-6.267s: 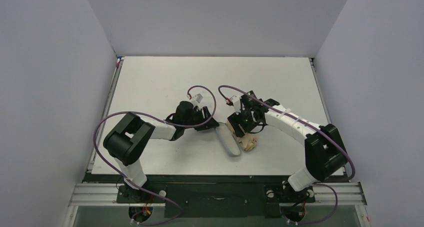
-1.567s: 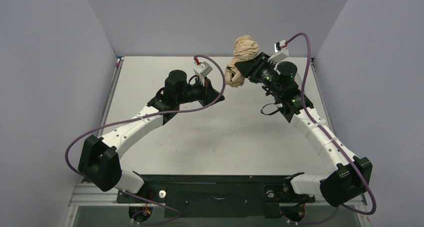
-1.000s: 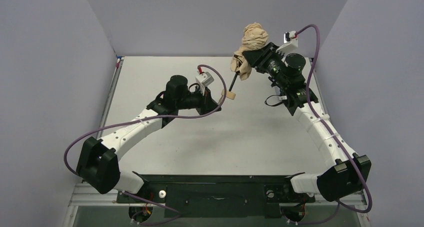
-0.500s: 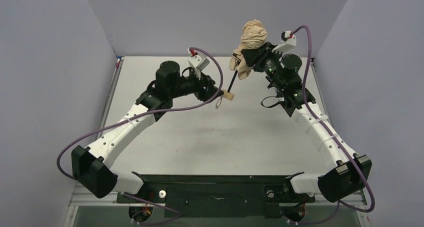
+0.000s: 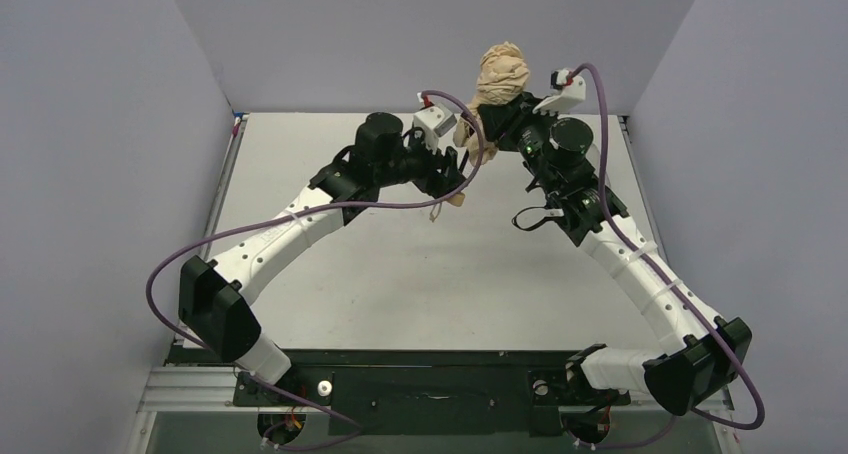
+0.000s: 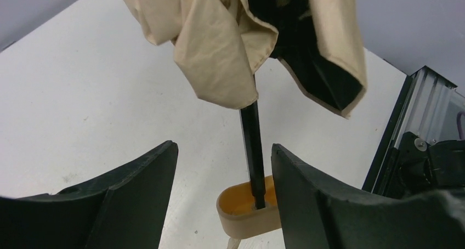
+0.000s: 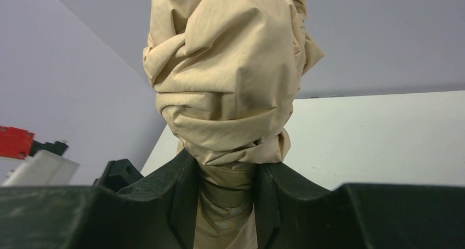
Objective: Open the umbrella
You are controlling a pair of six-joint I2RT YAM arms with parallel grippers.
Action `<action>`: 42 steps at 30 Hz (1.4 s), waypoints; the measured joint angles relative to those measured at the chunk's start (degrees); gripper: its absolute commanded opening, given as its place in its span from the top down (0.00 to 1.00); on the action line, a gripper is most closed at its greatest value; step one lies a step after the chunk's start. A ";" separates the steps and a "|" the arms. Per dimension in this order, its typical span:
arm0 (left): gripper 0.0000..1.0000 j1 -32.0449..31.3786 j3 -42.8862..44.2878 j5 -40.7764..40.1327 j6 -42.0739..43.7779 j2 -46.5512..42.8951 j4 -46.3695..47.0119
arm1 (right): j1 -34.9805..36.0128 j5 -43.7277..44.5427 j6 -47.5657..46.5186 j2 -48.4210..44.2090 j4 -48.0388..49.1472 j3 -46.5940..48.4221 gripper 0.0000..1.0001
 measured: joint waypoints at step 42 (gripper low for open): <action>0.45 -2.25 -2.38 -6.01 9.55 5.53 -3.74 | 3.34 8.50 -4.81 0.87 -10.05 0.76 1.00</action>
